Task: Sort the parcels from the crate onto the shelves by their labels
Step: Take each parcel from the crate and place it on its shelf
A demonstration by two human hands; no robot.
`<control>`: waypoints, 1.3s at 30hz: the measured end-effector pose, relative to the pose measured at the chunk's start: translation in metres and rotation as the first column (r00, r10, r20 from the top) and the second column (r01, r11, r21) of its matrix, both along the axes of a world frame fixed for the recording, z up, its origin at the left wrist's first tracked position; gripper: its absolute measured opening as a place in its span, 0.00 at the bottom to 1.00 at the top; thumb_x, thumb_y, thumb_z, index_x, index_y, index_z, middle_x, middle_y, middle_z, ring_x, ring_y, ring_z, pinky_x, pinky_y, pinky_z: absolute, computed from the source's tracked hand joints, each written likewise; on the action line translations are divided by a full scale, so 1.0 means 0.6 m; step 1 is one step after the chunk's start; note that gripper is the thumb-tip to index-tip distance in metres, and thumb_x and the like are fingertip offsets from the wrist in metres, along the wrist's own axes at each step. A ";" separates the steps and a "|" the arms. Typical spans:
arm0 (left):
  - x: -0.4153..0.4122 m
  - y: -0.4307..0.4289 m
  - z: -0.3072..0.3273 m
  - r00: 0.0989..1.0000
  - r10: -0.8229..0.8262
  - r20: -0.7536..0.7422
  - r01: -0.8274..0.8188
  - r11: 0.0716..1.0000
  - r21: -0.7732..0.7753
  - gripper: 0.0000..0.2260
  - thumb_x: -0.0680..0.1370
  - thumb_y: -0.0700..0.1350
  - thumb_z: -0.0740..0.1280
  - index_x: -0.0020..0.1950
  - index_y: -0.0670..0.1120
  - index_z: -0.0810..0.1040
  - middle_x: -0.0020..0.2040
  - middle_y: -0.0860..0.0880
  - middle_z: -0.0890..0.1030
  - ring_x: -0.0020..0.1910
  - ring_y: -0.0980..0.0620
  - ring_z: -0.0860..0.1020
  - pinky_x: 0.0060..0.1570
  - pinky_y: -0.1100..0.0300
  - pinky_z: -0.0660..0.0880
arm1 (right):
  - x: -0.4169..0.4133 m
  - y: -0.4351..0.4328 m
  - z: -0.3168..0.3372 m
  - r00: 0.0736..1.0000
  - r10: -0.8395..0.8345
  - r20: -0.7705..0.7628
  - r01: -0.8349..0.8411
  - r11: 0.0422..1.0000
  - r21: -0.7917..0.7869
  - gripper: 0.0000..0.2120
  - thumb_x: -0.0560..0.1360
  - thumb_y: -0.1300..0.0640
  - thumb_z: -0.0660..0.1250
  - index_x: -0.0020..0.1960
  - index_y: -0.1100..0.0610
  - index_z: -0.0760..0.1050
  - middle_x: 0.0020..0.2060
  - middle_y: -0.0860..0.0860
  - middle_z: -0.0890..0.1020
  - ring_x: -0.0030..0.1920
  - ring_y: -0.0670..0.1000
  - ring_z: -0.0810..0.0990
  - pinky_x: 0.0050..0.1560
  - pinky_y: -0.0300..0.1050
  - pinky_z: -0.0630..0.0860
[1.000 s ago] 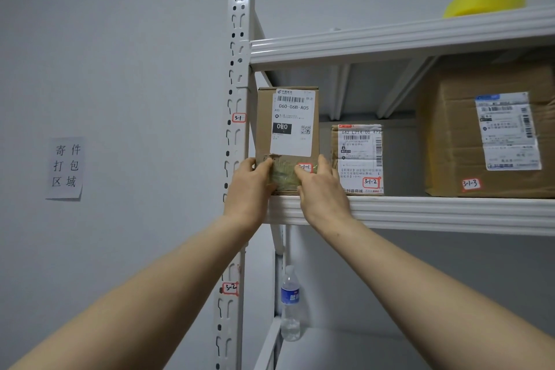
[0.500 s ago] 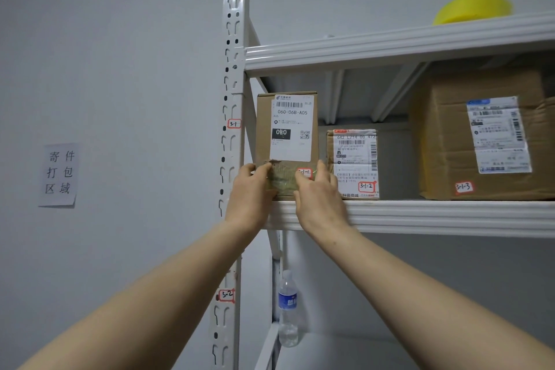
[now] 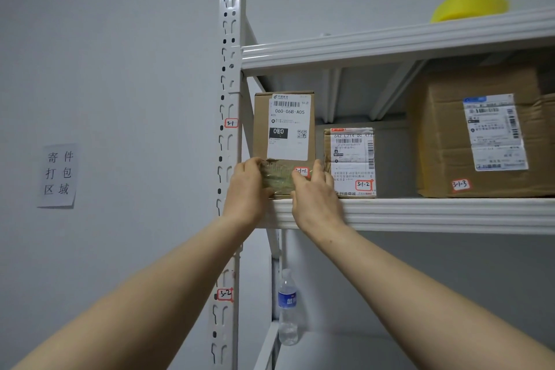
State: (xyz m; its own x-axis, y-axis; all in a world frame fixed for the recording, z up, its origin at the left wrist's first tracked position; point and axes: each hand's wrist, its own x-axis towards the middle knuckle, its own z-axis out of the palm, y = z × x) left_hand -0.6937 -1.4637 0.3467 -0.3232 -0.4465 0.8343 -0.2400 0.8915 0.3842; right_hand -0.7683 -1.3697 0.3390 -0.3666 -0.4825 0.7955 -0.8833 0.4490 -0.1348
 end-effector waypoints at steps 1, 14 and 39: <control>0.000 0.001 0.000 1.000 0.002 -0.002 -0.002 1.000 0.009 0.27 0.75 0.37 0.69 0.71 0.42 0.63 0.67 0.43 0.68 0.67 0.47 0.65 0.63 0.61 0.62 | 0.001 0.000 0.000 1.000 0.001 0.001 -0.001 1.000 -0.007 0.20 0.78 0.63 0.60 0.69 0.56 0.64 0.75 0.64 0.50 0.72 0.63 0.57 0.67 0.50 0.64; 0.009 0.008 -0.002 1.000 0.005 0.012 -0.006 0.998 0.062 0.35 0.75 0.38 0.68 0.76 0.44 0.51 0.66 0.41 0.67 0.68 0.45 0.65 0.62 0.56 0.65 | 0.010 -0.007 -0.004 0.997 0.033 0.073 -0.027 0.996 -0.089 0.22 0.78 0.60 0.62 0.70 0.58 0.60 0.75 0.65 0.51 0.73 0.63 0.56 0.69 0.50 0.61; -0.122 0.312 -0.199 0.858 -0.399 0.323 0.483 0.841 -0.244 0.25 0.73 0.40 0.66 0.70 0.42 0.70 0.66 0.43 0.71 0.64 0.40 0.68 0.62 0.51 0.67 | -0.051 0.399 -0.189 0.841 -0.509 0.184 0.529 0.845 -0.076 0.32 0.75 0.48 0.64 0.75 0.52 0.56 0.76 0.57 0.50 0.76 0.55 0.47 0.73 0.55 0.36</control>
